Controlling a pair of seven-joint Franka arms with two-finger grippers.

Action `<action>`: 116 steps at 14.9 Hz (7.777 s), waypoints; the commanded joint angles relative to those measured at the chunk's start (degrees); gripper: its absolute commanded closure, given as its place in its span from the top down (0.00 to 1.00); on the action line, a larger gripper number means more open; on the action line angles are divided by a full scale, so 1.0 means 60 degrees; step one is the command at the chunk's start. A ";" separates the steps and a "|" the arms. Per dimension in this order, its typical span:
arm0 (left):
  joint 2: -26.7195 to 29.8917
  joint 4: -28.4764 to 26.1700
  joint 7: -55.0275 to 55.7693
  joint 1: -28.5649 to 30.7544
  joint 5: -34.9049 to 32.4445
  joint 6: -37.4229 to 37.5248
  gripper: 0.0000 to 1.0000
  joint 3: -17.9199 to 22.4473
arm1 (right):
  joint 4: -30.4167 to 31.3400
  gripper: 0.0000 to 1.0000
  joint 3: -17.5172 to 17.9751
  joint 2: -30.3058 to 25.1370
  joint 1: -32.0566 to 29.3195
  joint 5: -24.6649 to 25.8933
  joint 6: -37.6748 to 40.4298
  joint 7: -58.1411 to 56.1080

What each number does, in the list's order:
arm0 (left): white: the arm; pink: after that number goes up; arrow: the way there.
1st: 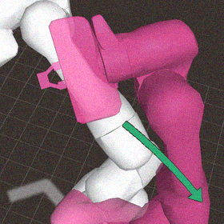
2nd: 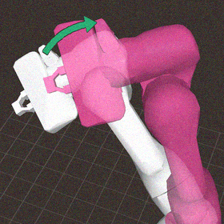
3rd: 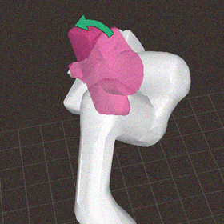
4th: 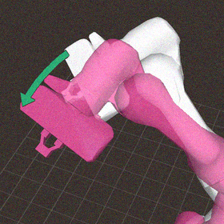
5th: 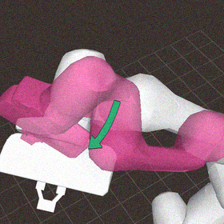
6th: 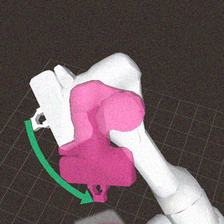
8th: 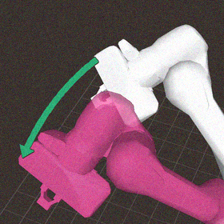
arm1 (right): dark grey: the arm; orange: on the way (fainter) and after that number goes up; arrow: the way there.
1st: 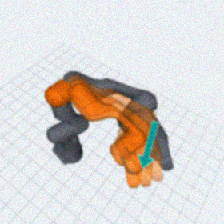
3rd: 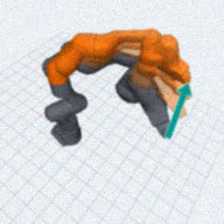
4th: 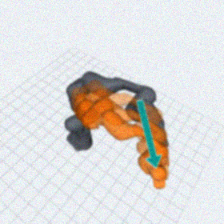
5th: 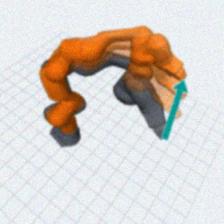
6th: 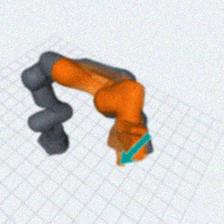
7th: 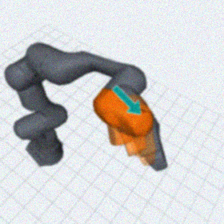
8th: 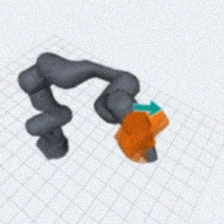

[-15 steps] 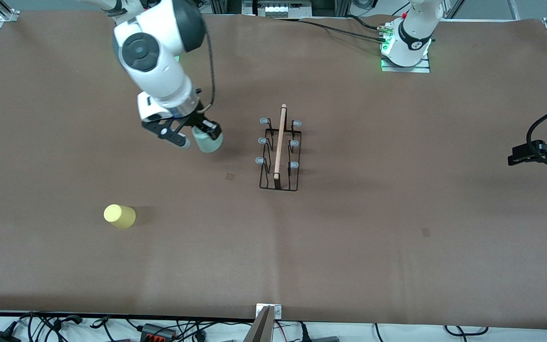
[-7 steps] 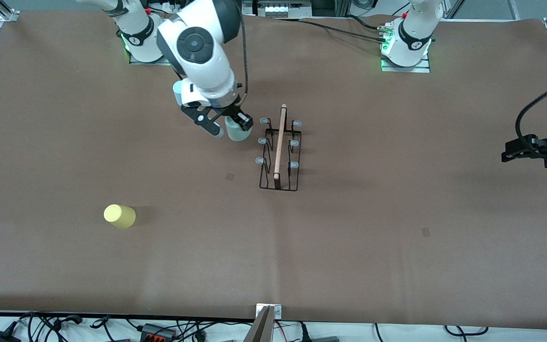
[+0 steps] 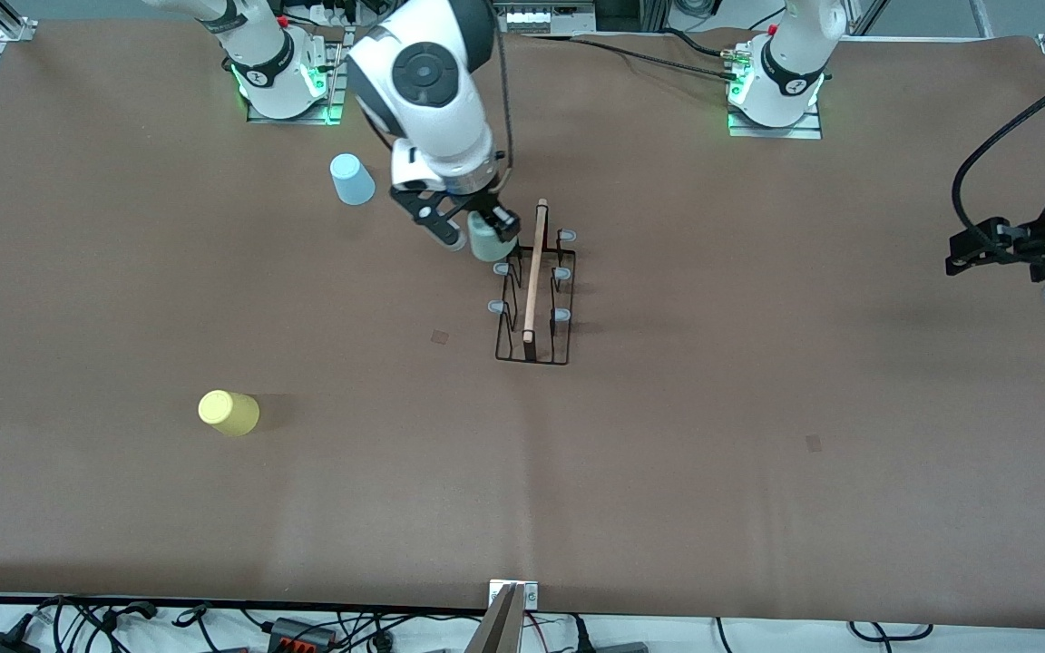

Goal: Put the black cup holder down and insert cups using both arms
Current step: 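Lift the teal cup with the right gripper and carry it to the rack, then lower the teal cup onto a rack peg and open the right gripper, then move the right gripper from the rack to the yellow cup, then grasp the yellow cup with the right gripper, then lift the yellow cup and carry it to the rack with the right gripper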

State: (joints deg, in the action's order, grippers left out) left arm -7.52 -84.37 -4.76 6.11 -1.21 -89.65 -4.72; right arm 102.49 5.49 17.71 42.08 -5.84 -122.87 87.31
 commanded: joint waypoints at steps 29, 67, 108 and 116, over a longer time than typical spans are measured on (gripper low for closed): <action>0.1297 -0.1496 -0.0115 -0.0608 0.0128 -0.0132 1.00 0.0566 | 0.0057 1.00 0.0329 0.0257 0.0092 0.0373 0.0176 0.0317; 0.1297 -0.1496 -0.0116 -0.0491 0.0274 -0.0059 1.00 0.0581 | 0.0672 1.00 -0.0183 0.1837 -0.7862 0.1179 -0.3850 -1.7686; 0.1107 -0.1129 -0.0116 -0.0477 0.0260 0.0146 1.00 0.0610 | 0.0277 0.29 -0.0169 0.1431 -0.6794 0.0974 -0.3168 -1.6549; 0.1107 -0.1115 -0.0116 -0.0477 0.0260 0.0146 1.00 0.0596 | 0.0262 0.29 -0.0066 -0.0007 -0.4205 0.0974 -0.1113 -0.9918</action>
State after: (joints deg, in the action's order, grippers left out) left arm 0.07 -93.01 -4.76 3.05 -0.57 -89.99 -1.20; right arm 102.87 5.43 19.32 12.40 0.31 -130.39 17.59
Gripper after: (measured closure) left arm 0.000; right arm 0.335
